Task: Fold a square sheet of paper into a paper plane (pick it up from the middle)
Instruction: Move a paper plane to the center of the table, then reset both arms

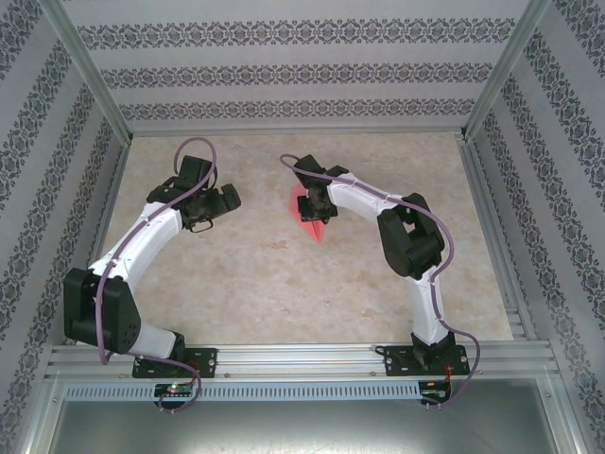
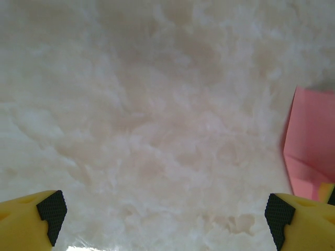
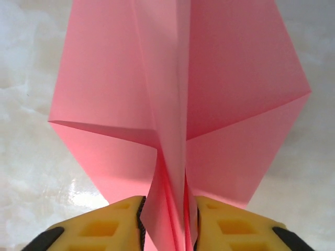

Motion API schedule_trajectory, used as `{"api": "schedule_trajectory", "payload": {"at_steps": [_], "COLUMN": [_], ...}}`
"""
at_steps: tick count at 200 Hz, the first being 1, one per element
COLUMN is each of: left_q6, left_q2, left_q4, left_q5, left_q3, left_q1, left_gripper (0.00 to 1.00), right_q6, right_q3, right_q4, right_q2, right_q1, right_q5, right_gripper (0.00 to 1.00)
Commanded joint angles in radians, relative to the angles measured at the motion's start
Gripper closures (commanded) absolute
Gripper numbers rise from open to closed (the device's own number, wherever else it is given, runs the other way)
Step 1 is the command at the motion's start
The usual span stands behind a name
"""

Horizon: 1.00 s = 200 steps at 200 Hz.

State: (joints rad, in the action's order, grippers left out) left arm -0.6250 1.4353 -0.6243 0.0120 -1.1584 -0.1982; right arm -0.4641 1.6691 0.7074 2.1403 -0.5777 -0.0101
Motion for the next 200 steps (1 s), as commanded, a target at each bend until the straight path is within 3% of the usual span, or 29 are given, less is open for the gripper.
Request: {"api": "schedule_trajectory", "payload": {"at_steps": [1,40,77,108,146,175,200], "left_q6": [0.033,0.081,0.152,0.181,0.291,0.399,0.473], "left_q2": [-0.018,-0.053,-0.176,-0.261,-0.248,-0.216,-0.166], "left_q4": [-0.055,-0.018,0.203,0.430,0.641,0.851,1.091], "left_q5": [-0.112,-0.251,-0.395,-0.500,-0.522,-0.442,-0.302], "left_q3": [-0.062,-0.085,0.139,0.373,0.540,0.651,0.737], "left_q1": [0.026,0.066,0.117,0.154,0.184,0.198,0.220], "left_gripper": [0.00,0.00,0.00,0.00,0.00,0.00,0.00], "right_q6": [0.003,0.027,0.126,0.209,0.234,0.290,0.360], "right_q3": [0.049,-0.071,-0.388,-0.678,-0.928,-1.074,-1.156], "right_q4": [0.069,-0.007,-0.255,-0.490,-0.677,-0.893,-1.114], "right_q2": [-0.101,-0.363,-0.658,-0.816,-0.876,-0.858,-0.797], "right_q1": [0.007,0.016,0.085,0.213,0.394,0.471,0.492], "right_q5": [-0.022,-0.199,-0.481,-0.582,-0.565,-0.509,-0.429], "right_gripper": [0.63,0.33,0.03,0.02,0.02,0.02,0.02]}}
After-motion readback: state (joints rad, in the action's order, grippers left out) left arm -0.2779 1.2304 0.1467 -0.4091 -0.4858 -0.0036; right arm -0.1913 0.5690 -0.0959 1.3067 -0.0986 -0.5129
